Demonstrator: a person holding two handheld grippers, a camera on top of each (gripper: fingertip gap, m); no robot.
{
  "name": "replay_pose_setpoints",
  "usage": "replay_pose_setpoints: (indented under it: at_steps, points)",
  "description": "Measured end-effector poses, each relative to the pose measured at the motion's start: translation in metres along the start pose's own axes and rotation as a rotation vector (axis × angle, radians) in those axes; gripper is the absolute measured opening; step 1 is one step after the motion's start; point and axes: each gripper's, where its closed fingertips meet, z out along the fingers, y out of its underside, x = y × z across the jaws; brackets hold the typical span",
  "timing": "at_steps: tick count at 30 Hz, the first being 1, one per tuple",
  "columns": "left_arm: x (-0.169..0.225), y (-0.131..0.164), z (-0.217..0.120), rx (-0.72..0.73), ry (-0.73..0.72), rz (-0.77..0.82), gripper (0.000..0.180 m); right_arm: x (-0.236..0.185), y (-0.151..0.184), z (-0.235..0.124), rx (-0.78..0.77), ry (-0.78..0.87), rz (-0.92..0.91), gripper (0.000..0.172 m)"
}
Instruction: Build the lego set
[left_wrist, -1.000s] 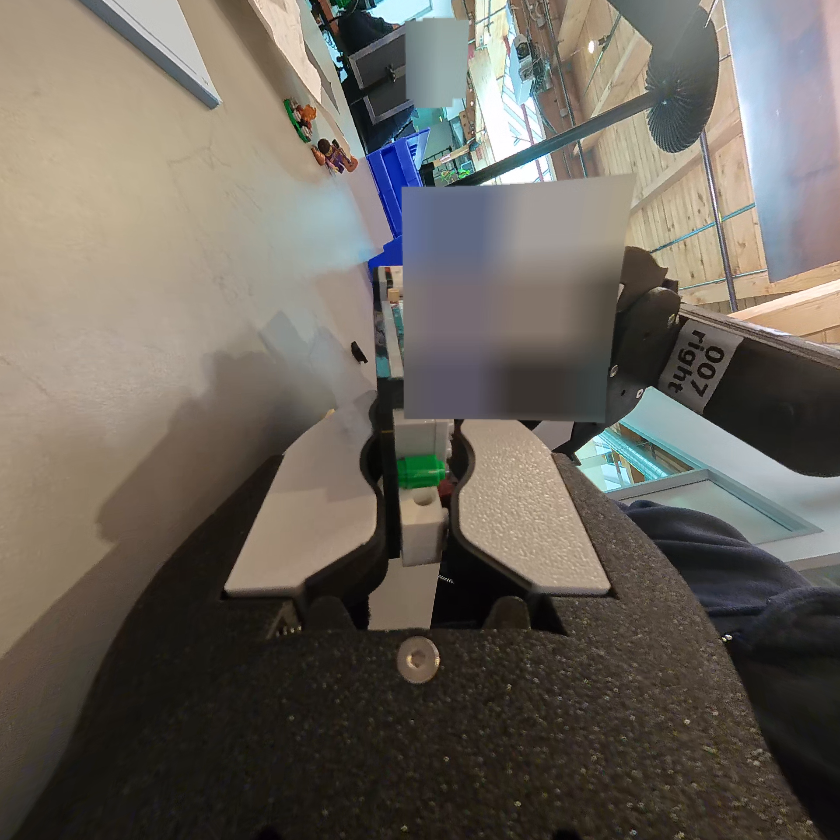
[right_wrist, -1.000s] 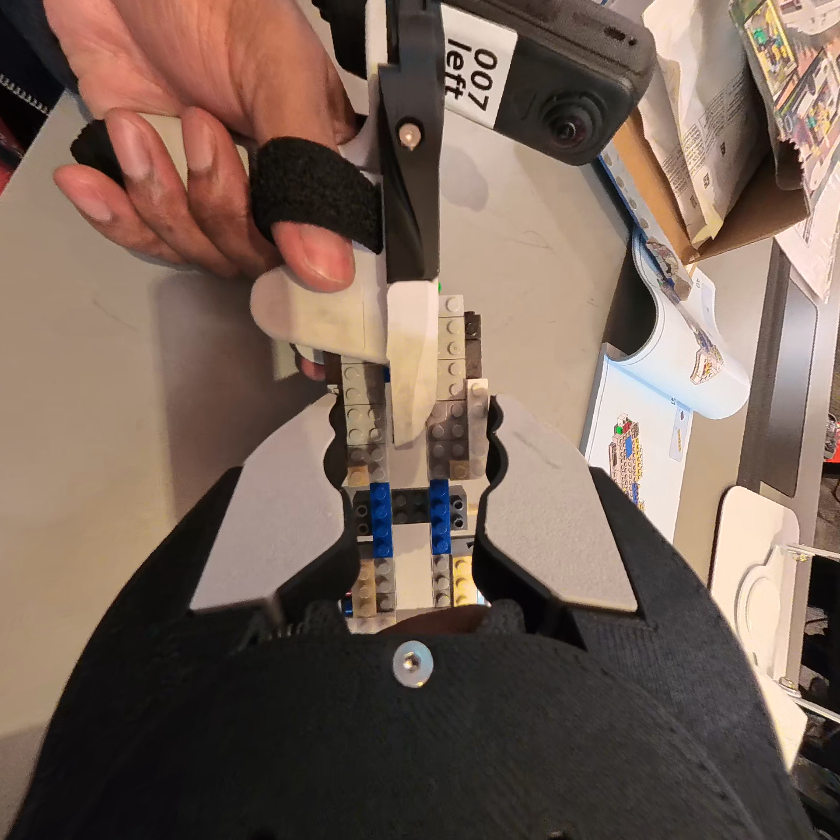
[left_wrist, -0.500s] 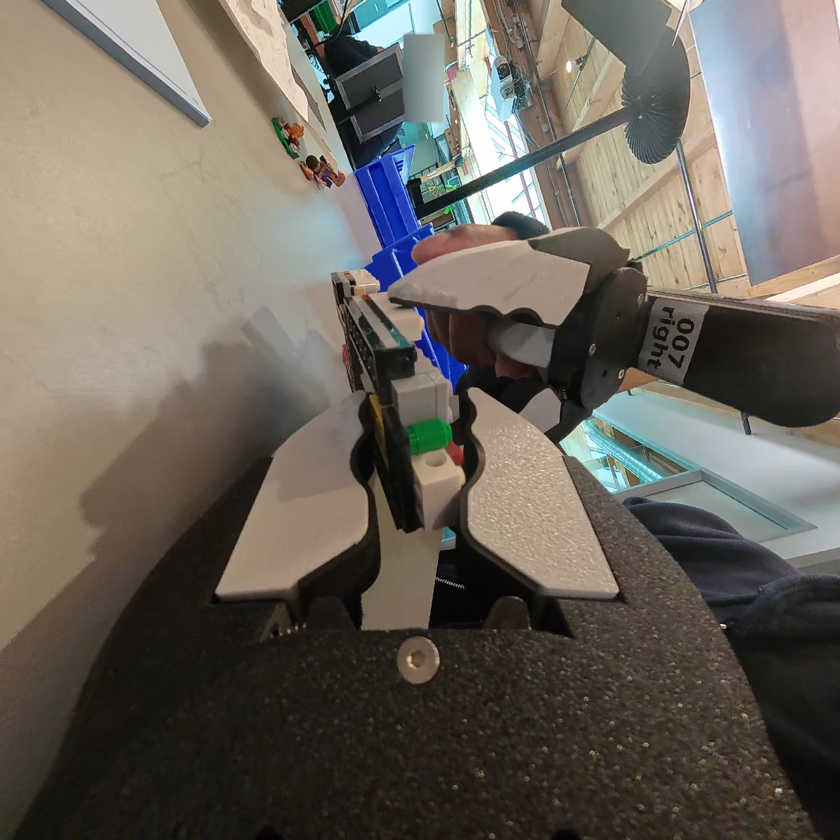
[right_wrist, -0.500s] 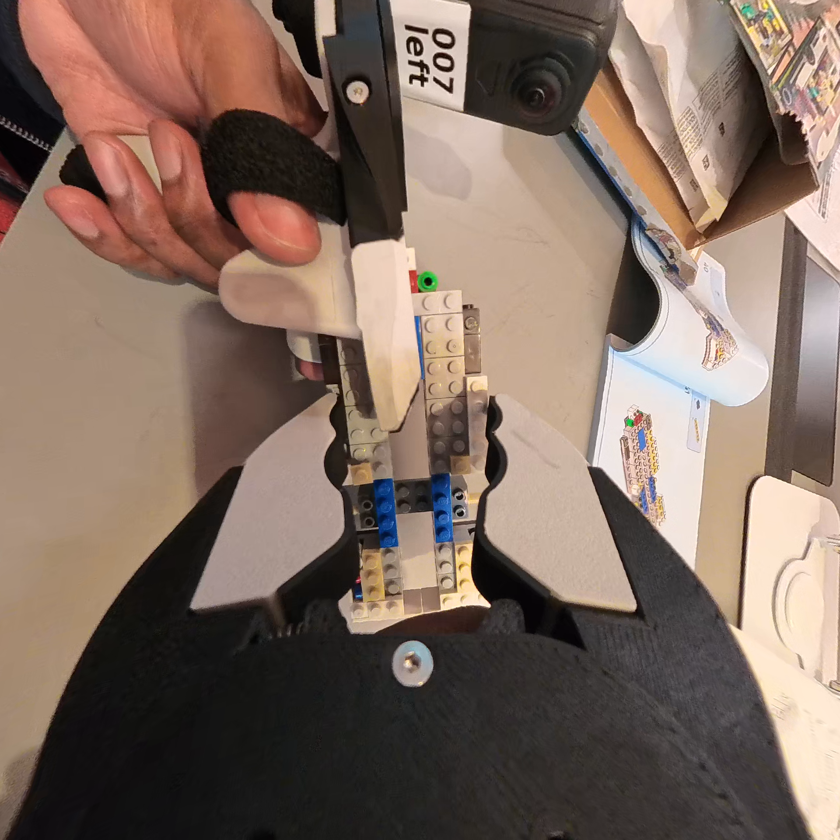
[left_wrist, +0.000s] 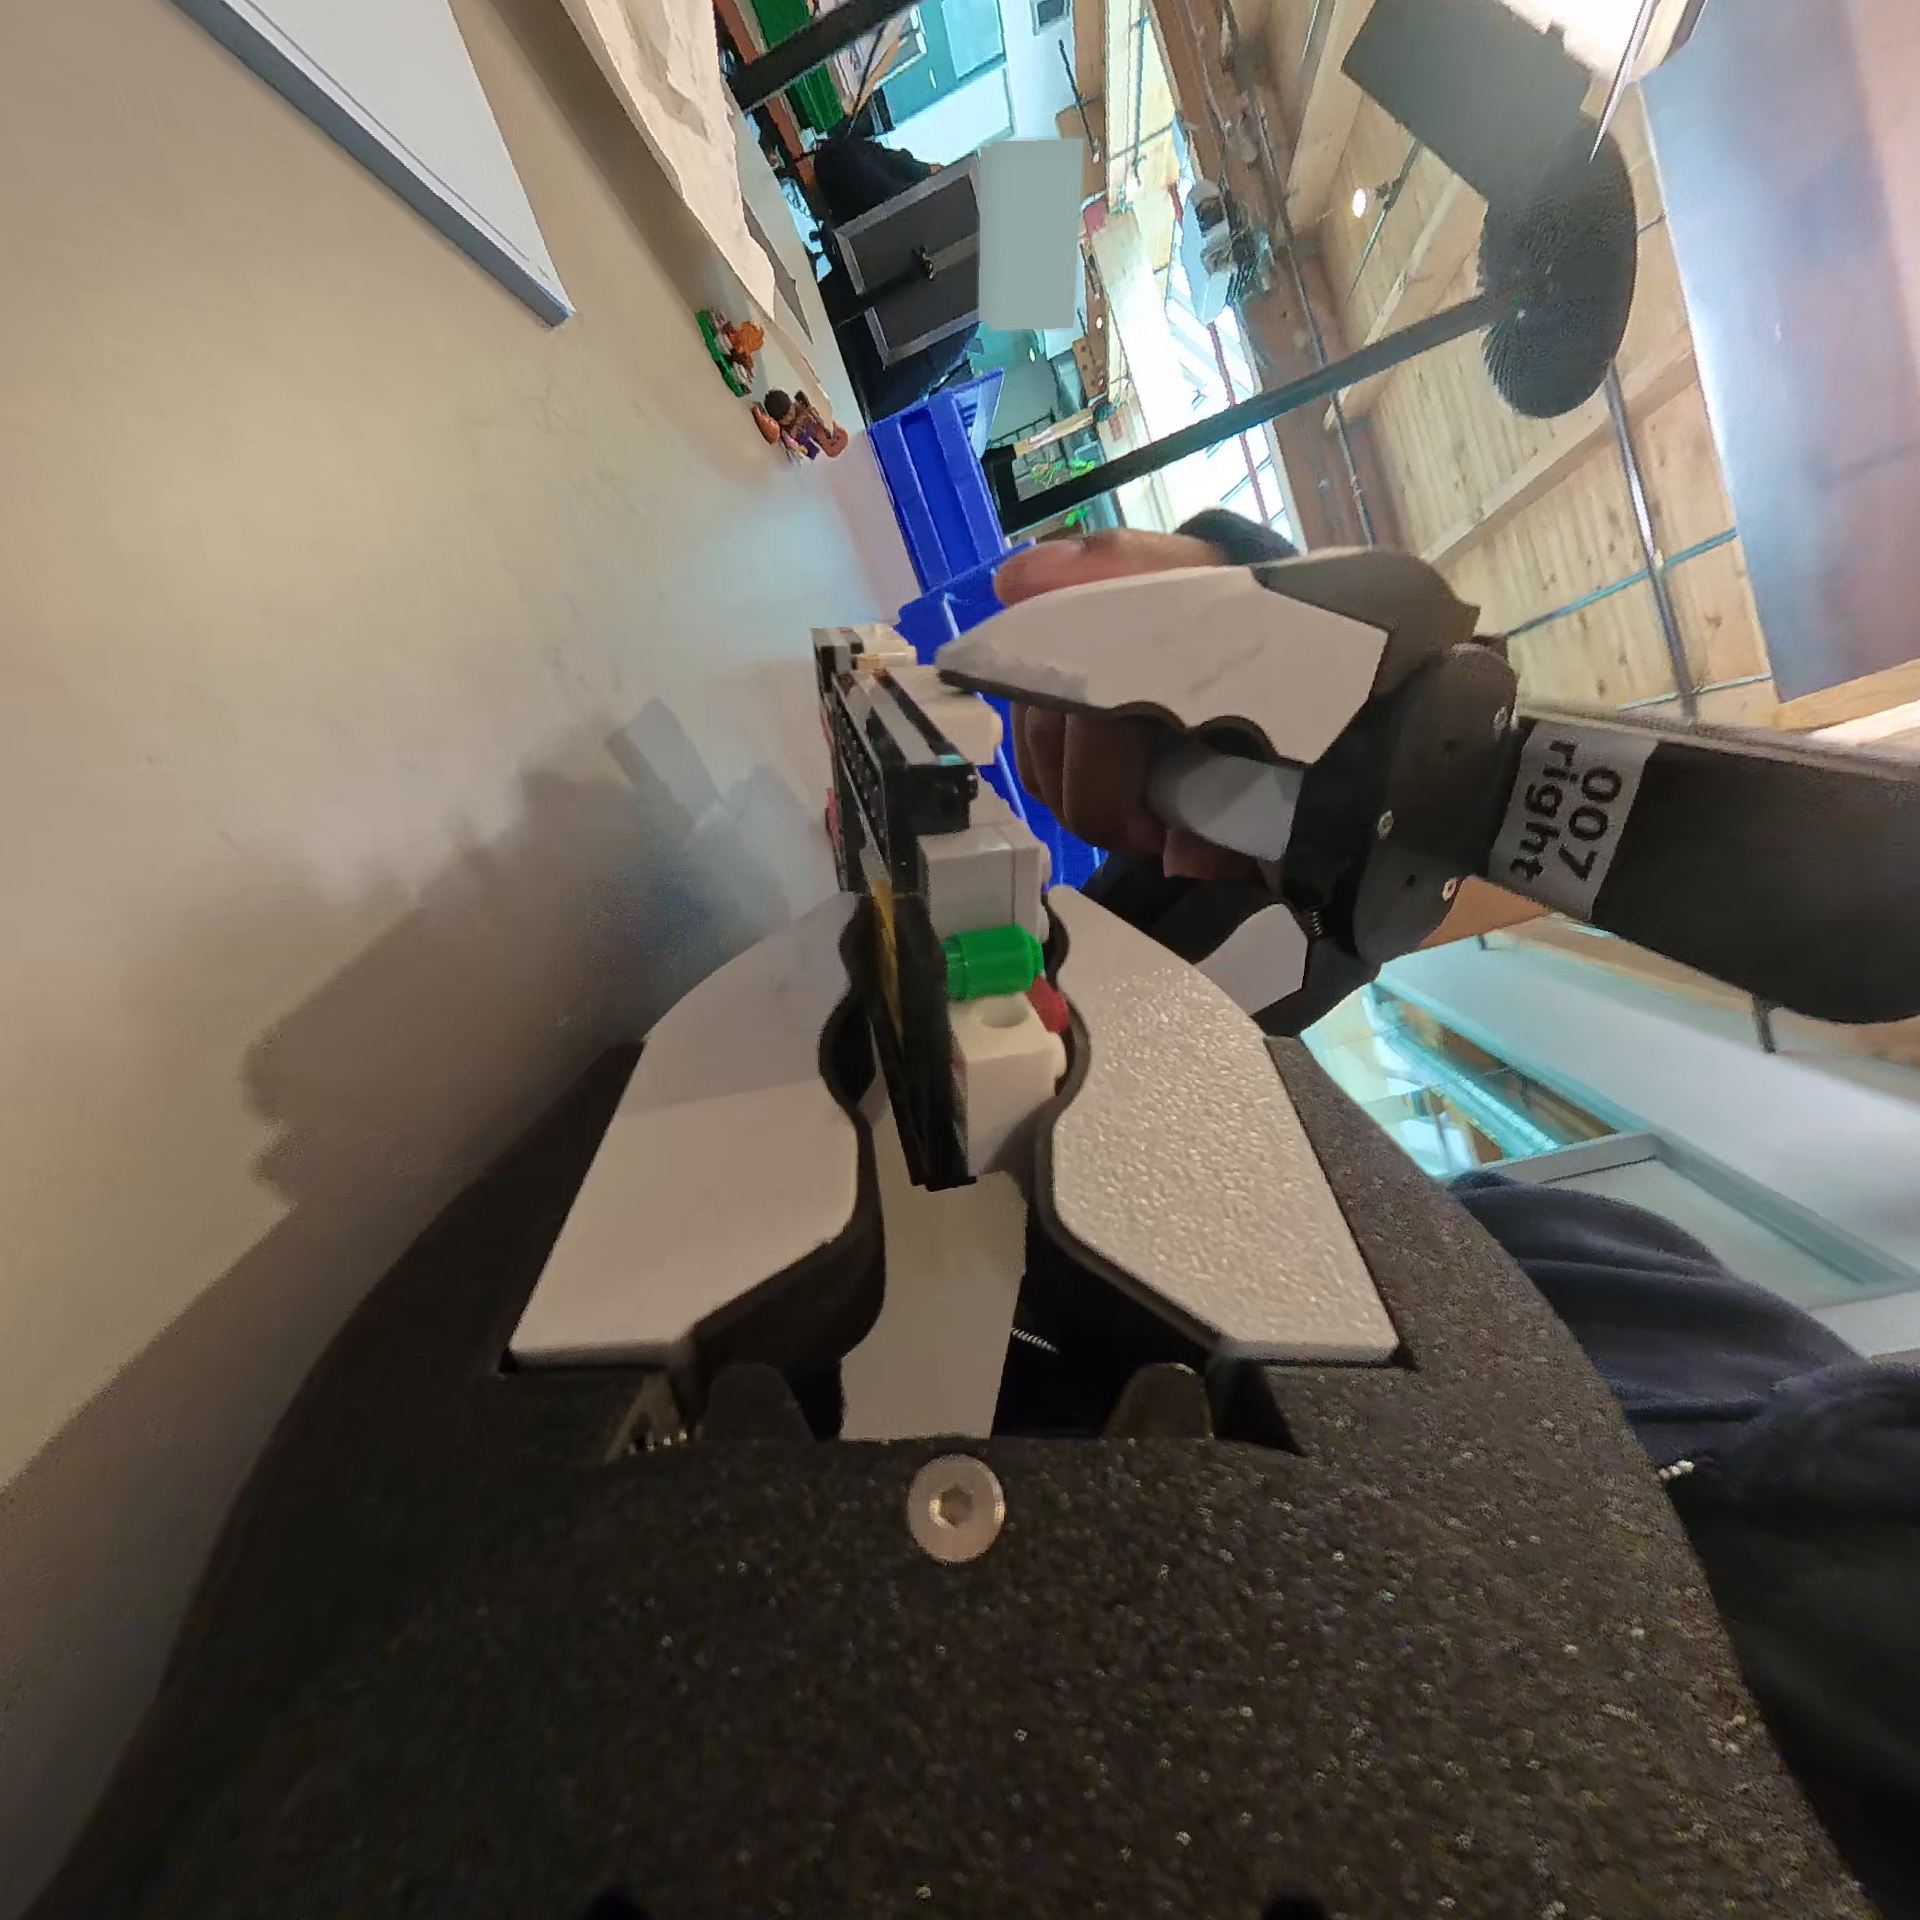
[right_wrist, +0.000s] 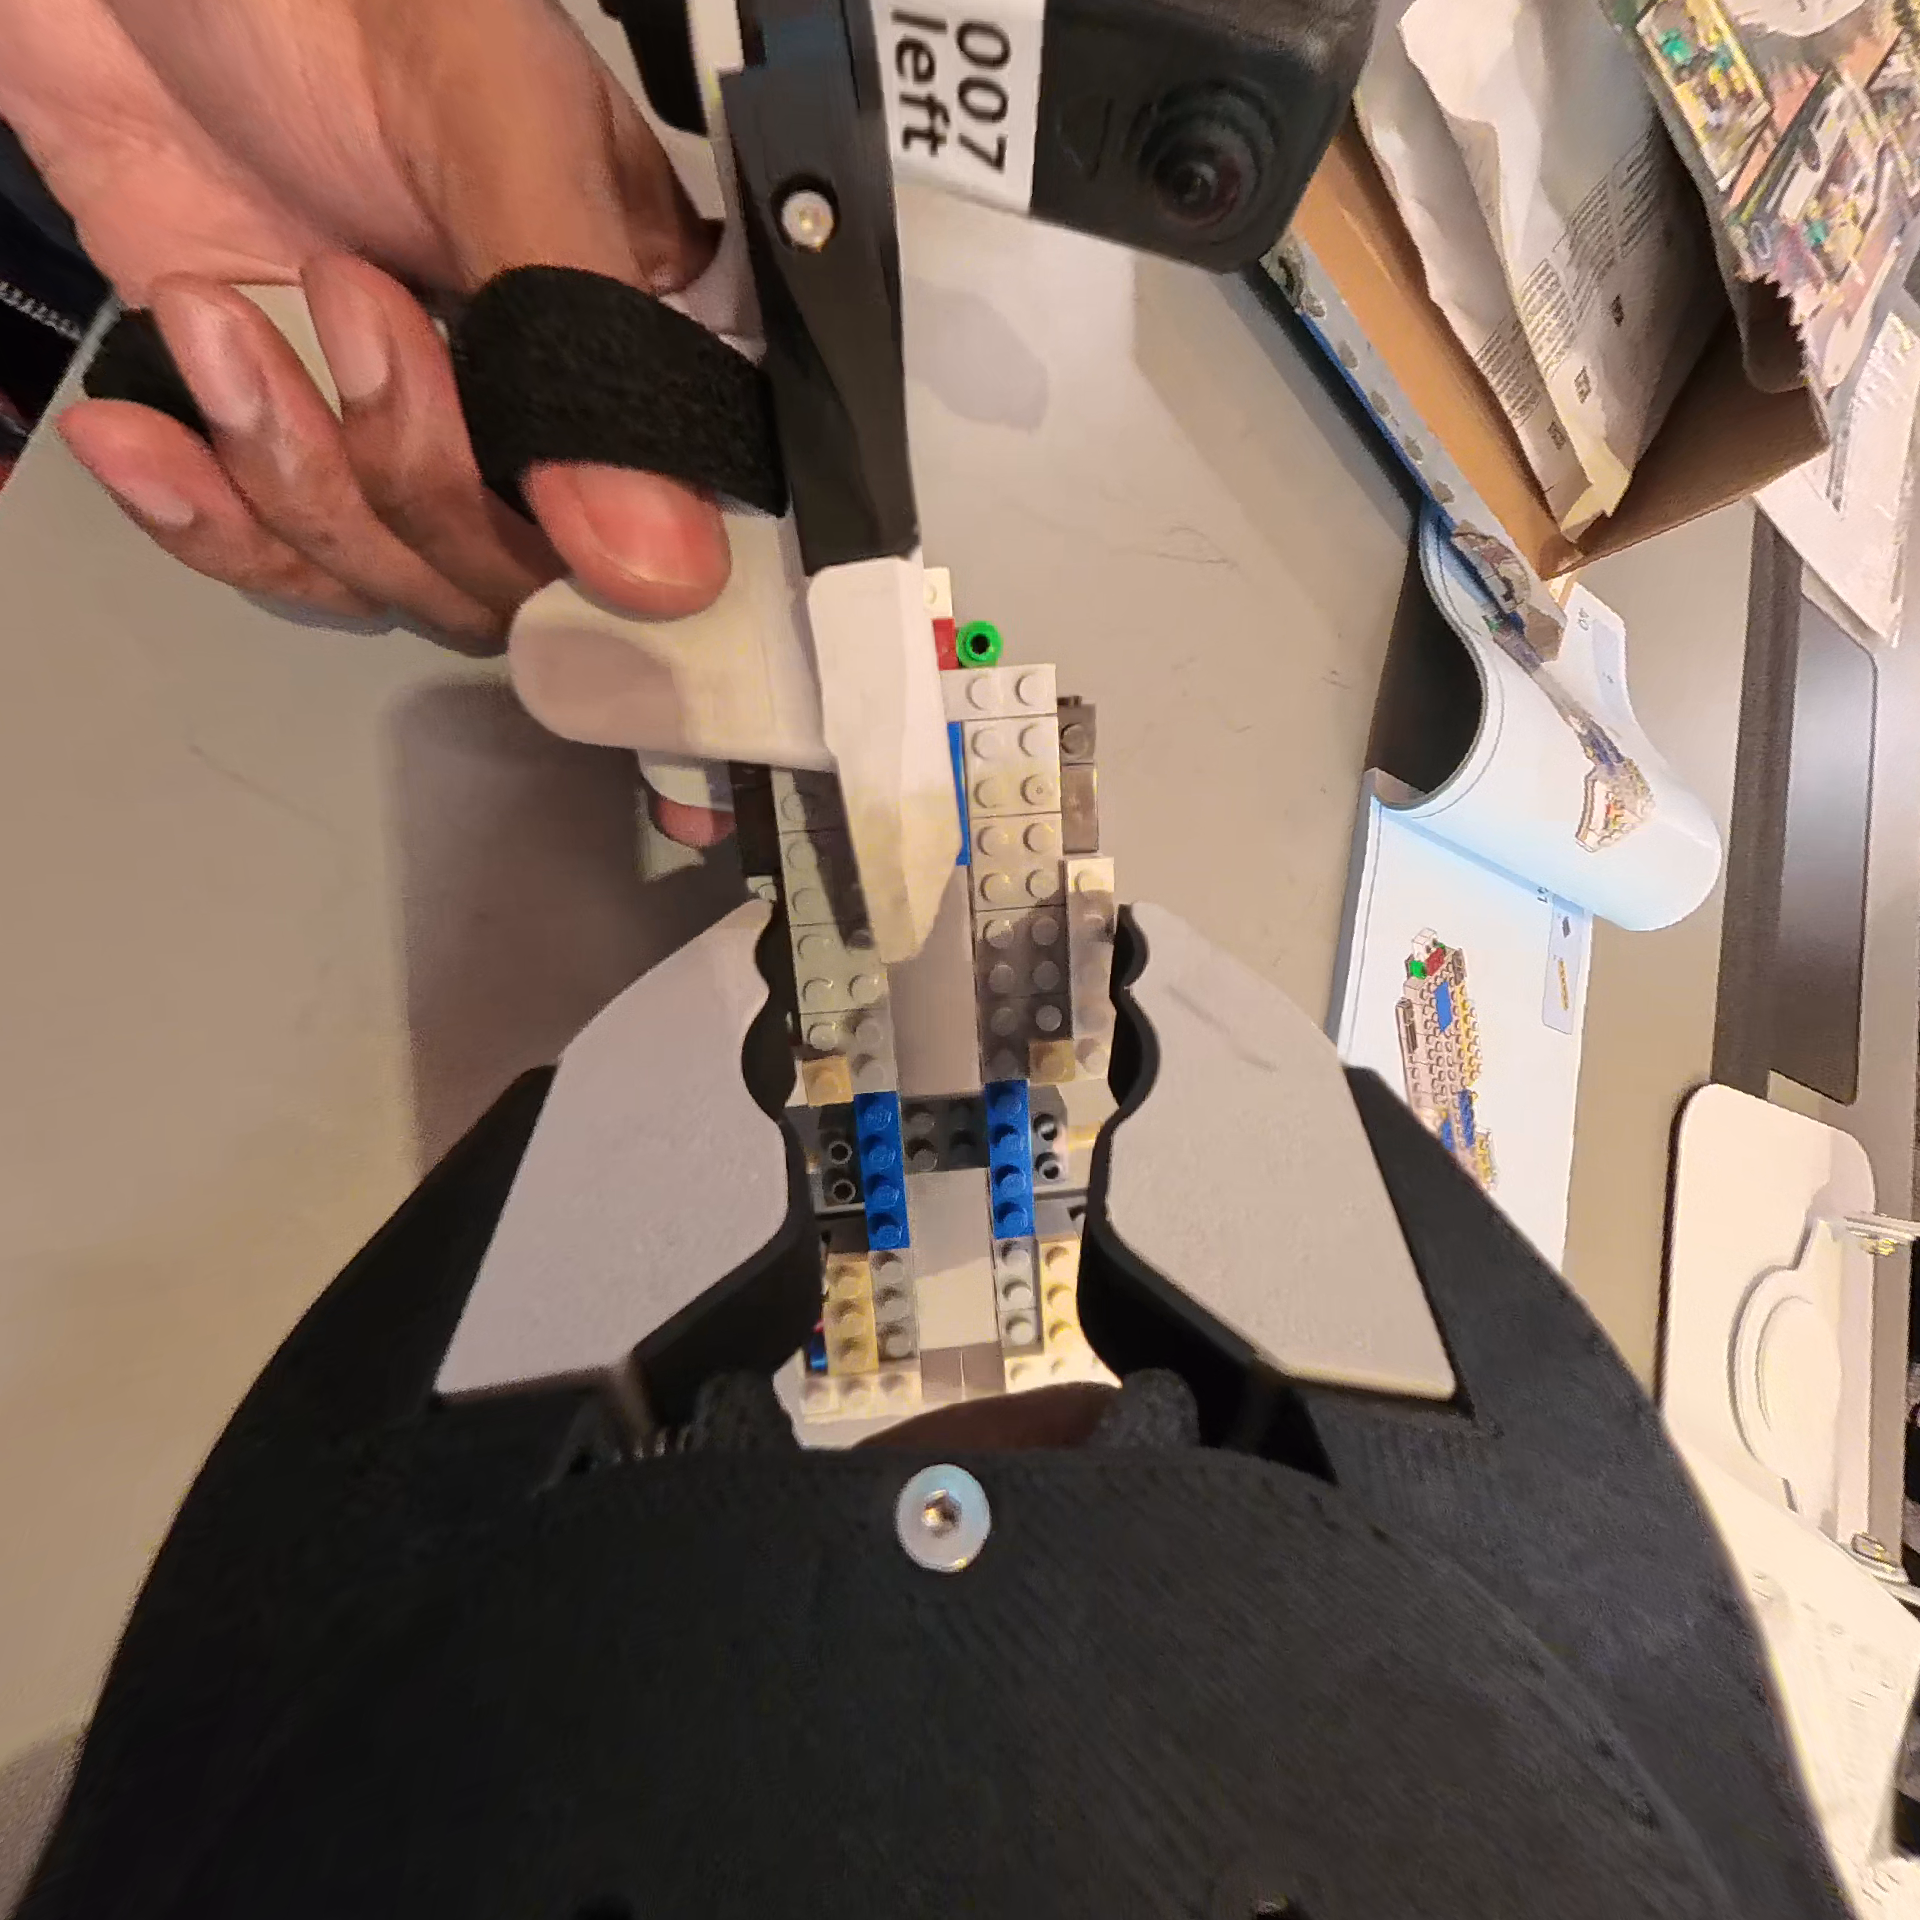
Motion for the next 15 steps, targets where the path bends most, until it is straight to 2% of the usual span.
replay_pose_setpoints:
  at_steps: [5,10,15]
  points:
    - [-0.008,-0.016,-0.005,0.062,0.0,-0.081,0.019,0.015,-0.005,-0.014,0.042,0.092,0.014,0.056]
    - [-0.019,-0.039,-0.01,0.072,-0.036,-0.06,0.019,0.029,0.003,-0.038,0.135,0.213,0.119,0.052]
    - [-0.027,-0.059,-0.014,0.132,-0.023,-0.1,0.019,-0.005,0.045,-0.032,0.07,0.083,0.205,0.047]
